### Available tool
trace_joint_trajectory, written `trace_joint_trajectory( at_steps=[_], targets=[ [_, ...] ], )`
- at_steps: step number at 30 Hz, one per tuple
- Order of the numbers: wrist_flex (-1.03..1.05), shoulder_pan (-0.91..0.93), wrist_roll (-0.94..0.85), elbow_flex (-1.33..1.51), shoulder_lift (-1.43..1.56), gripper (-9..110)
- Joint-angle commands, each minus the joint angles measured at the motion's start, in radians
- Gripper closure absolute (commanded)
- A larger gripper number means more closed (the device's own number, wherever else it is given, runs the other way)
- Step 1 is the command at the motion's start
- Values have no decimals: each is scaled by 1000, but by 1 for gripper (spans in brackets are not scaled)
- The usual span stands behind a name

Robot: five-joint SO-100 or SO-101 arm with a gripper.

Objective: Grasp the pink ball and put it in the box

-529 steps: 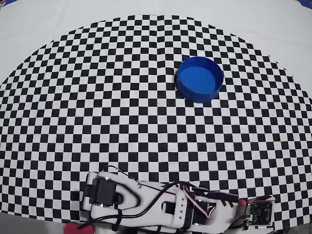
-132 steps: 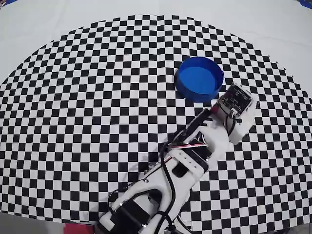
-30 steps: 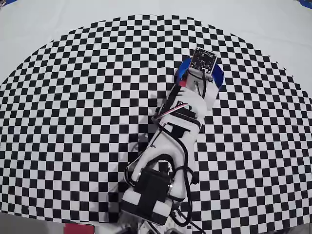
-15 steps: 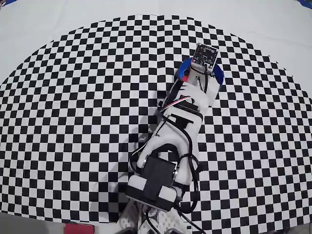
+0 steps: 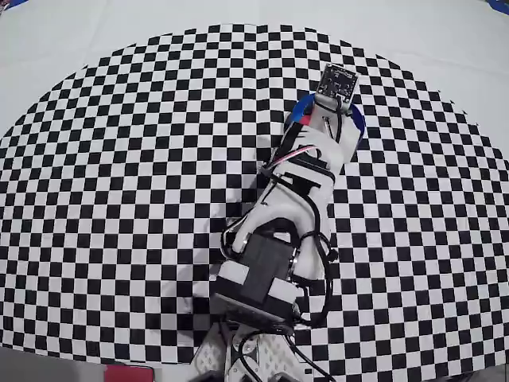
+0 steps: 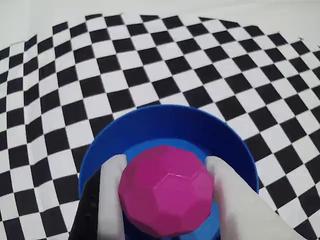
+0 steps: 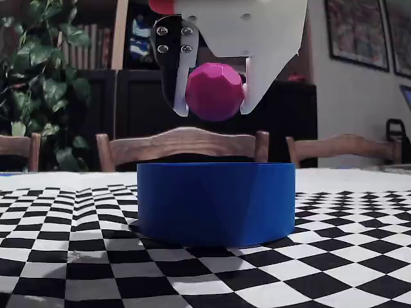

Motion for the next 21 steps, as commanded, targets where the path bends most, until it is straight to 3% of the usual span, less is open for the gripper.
trace_joint_trajectory(
  at_steps=[1,21],
  targets=[
    [-17,0,8,-66,-14,101],
    [-17,3,8,-209,-167,101]
  ],
)
